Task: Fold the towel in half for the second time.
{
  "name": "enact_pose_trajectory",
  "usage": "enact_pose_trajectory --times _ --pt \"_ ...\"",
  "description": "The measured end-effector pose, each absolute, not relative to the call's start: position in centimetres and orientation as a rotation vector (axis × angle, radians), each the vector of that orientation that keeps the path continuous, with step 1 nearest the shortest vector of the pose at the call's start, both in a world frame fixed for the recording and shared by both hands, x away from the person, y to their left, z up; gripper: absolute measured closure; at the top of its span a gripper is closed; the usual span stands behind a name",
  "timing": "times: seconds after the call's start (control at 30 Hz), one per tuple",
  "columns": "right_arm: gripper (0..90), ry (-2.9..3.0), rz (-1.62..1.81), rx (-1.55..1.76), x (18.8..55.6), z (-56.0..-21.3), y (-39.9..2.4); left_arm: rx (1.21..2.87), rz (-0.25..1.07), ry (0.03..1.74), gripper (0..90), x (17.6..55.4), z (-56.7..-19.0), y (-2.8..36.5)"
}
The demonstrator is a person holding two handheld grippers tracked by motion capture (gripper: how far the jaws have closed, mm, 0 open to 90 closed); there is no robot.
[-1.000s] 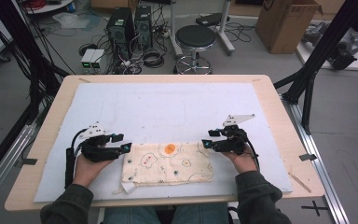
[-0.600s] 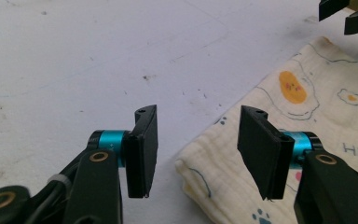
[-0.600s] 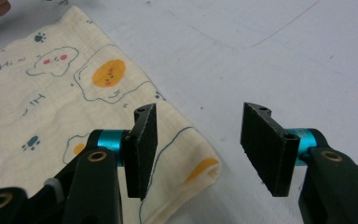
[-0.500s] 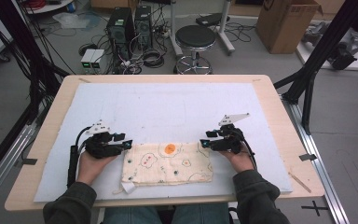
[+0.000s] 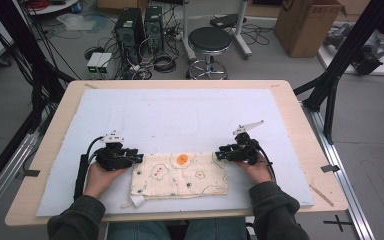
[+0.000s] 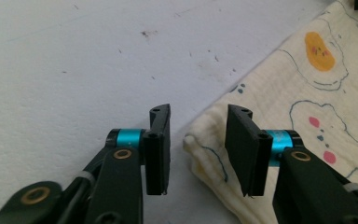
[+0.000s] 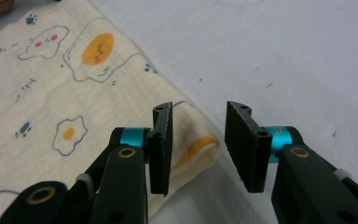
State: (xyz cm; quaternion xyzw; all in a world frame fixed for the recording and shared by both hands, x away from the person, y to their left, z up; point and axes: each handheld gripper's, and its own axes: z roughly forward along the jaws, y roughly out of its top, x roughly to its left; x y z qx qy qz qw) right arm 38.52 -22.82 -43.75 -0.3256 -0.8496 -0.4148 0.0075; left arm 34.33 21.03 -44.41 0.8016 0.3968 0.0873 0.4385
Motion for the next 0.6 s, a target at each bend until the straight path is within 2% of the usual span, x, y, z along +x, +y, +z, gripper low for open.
enact_pose_trajectory --times 0.33,0.47,0.6 --pt "77.1 -2.658 -1.266 -0.989 38.29 -43.97 -22.86 2.016 0.189 0.960 79.9 34.16 -44.58 20.85" --pt "82.1 -2.660 -1.262 -0.979 38.23 -43.93 -22.77 2.000 0.196 0.967 82.7 34.09 -44.50 20.81" --pt "83.5 -2.656 -1.272 -0.983 38.22 -43.85 -22.91 1.979 0.220 0.970 83.5 34.01 -44.27 20.99"
